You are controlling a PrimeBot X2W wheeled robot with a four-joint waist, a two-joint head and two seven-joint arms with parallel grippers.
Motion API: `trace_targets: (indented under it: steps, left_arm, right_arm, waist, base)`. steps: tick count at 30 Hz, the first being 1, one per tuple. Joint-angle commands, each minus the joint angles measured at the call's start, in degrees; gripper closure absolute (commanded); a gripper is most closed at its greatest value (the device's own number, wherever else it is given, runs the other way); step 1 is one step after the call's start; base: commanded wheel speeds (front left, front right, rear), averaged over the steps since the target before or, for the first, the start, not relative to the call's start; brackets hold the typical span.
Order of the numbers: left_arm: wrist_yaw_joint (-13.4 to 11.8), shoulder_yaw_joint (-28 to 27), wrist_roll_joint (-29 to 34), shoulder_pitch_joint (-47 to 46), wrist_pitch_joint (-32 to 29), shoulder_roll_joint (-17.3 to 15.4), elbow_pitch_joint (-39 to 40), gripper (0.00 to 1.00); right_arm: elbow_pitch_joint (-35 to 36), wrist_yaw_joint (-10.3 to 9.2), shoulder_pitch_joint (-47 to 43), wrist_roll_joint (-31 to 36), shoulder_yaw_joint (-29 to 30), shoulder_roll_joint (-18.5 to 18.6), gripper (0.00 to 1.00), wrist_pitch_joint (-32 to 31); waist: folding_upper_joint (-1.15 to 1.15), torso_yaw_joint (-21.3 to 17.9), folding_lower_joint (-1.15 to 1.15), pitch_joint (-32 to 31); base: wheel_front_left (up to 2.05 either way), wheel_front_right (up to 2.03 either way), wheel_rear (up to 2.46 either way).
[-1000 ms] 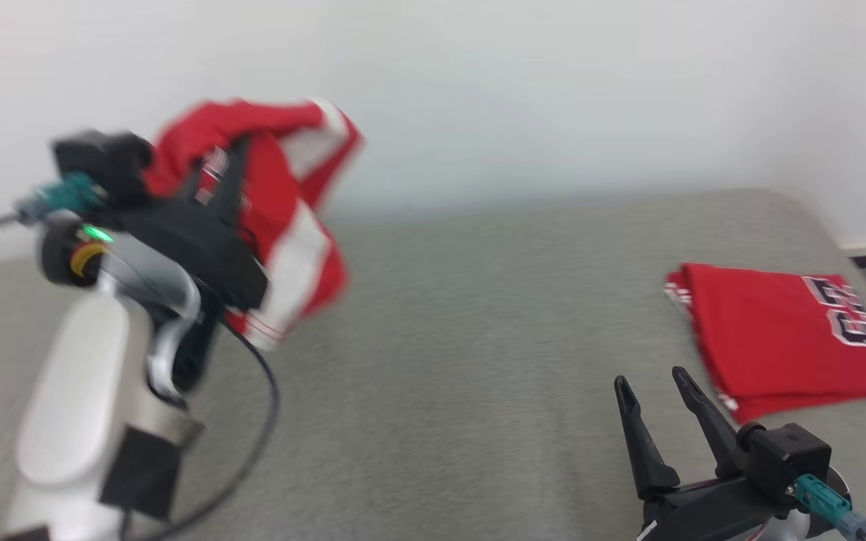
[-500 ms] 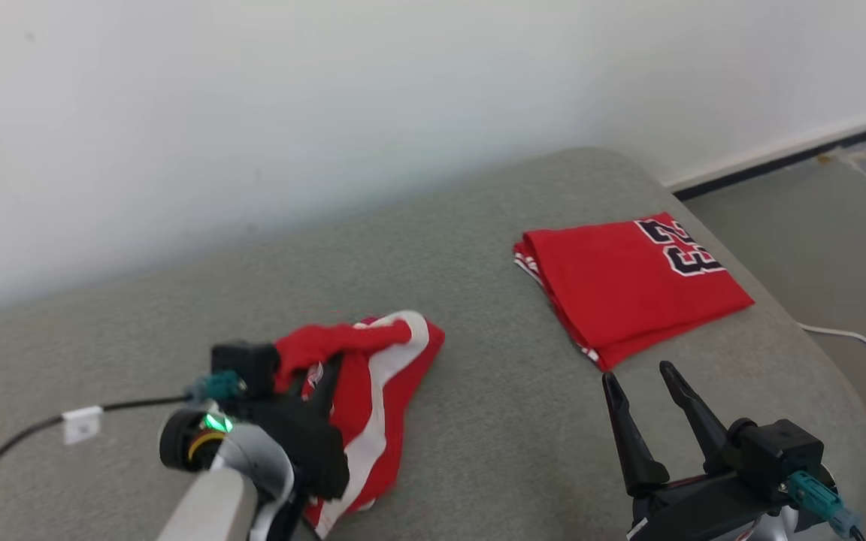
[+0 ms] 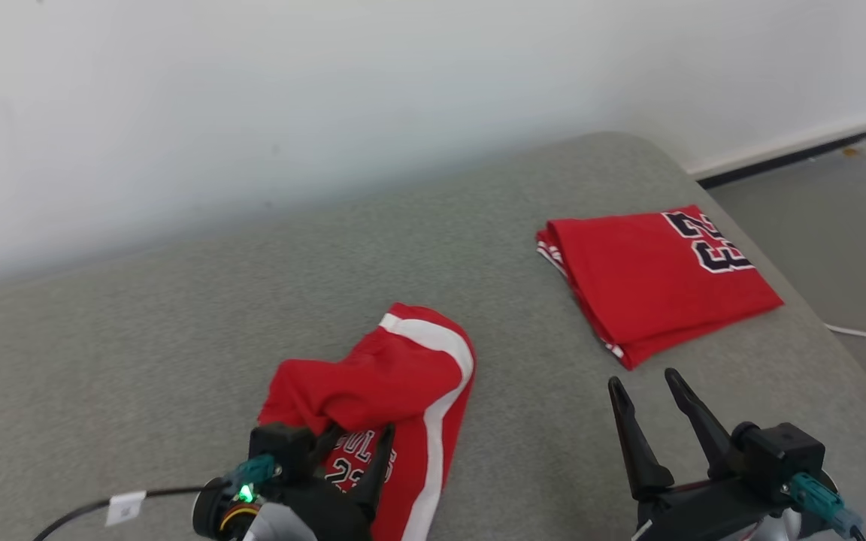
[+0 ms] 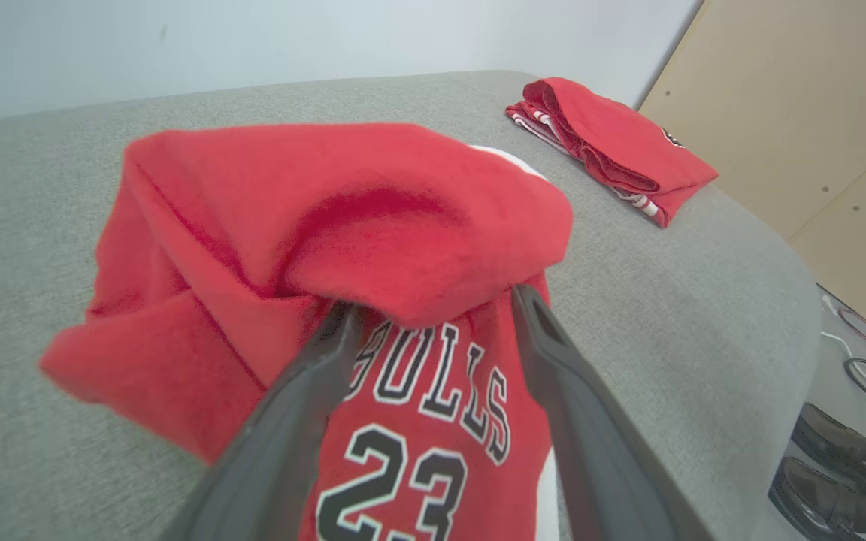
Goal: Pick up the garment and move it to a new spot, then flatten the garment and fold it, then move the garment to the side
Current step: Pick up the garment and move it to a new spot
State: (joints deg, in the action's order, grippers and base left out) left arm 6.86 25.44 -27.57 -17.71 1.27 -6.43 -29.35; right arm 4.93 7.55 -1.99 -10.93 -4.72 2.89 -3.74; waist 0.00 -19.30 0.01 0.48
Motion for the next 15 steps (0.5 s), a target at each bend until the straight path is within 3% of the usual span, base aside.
trace_targets:
  steps: [1,8,15]
  left_arm:
    - [-0.31,-0.02,0.28,1.92,1.10,-0.84,1.73,0.00]
    - [-3.83,-3.01,1.06,8.47,7.17,-4.11,10.81,0.00]
    - [-6.66,-9.89,1.36,16.88,13.68,-6.83,20.39,0.00]
  right_arm:
    - [-0.04,-0.11,-0.89,0.02,0.39,-0.03,0.00,0.10]
    - [-0.47,-0.11,-2.32,-1.23,2.09,-0.01,0.00,0.65]
    - [-3.30,-0.11,-3.84,-1.83,5.34,-0.02,0.00,3.57]
  waist:
    - [0.00,5.15,-0.01,-2.78]
    - [0.00,10.03,-0.01,-4.38]
    - [0.00,14.10,-0.01,-5.66]
  base:
    - [0.00,0.00,0.00]
    - [0.00,0.00,0.00]
    - [0.00,0.00,0.00]
